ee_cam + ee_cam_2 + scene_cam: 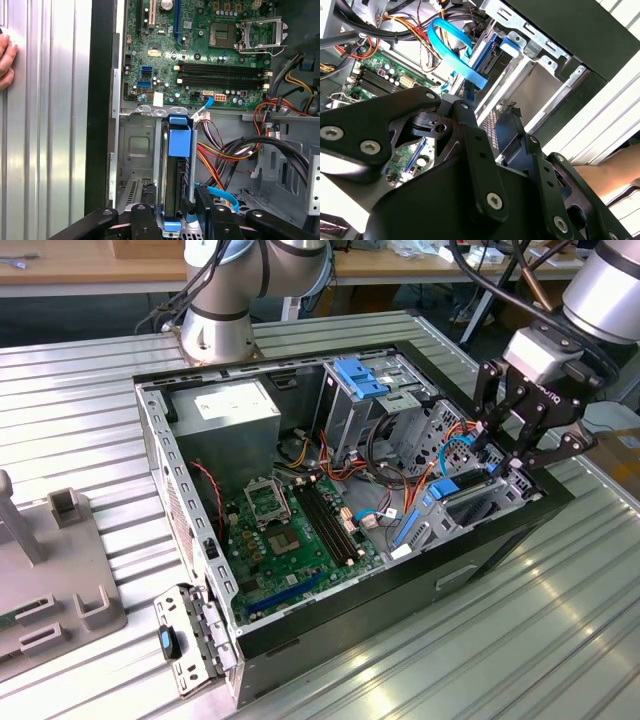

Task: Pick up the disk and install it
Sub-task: 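Insert the first disk wire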

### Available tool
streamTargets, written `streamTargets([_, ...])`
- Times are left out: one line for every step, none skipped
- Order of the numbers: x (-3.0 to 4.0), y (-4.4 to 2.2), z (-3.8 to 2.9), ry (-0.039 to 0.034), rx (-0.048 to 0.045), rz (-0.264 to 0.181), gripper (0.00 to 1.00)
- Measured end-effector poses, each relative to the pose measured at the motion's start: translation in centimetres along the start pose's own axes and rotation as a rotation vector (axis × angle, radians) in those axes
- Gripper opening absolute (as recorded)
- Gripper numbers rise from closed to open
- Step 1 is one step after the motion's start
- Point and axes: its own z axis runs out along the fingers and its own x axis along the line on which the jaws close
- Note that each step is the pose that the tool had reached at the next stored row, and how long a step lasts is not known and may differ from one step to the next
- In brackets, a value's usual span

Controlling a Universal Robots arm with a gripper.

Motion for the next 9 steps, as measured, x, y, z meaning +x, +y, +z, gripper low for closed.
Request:
streamTargets([0.01, -0.10, -0.03, 0.0002, 0.0000, -0.001, 0.44])
streamTargets([0.01, -0.17, -0.05, 0.0002, -0.0001, -0.001, 0.44])
streamTargets([0.01, -0.23, -0.11, 0.0001, -0.0002, -0.002, 0.44])
streamTargets([0.01, -0.23, -0.22, -0.0001, -0.0001, -0.002, 0.44])
streamTargets([0.01, -0.25, -0.42, -0.0001, -0.0001, -0.003, 0.44])
streamTargets([0.00, -0.27, -0.85, 0.0000, -0.0001, -0.003, 0.44])
streamTargets([0.00, -0.28, -1.27, -0.0001, -0.0001, -0.003, 0.44])
streamTargets([-0.01, -0.28, -1.73, 0.0000, 0.0000, -0.003, 0.44])
streamTargets([-0.01, -0.29, -2.13, 0.0000, -0.0001, -0.003, 0.44])
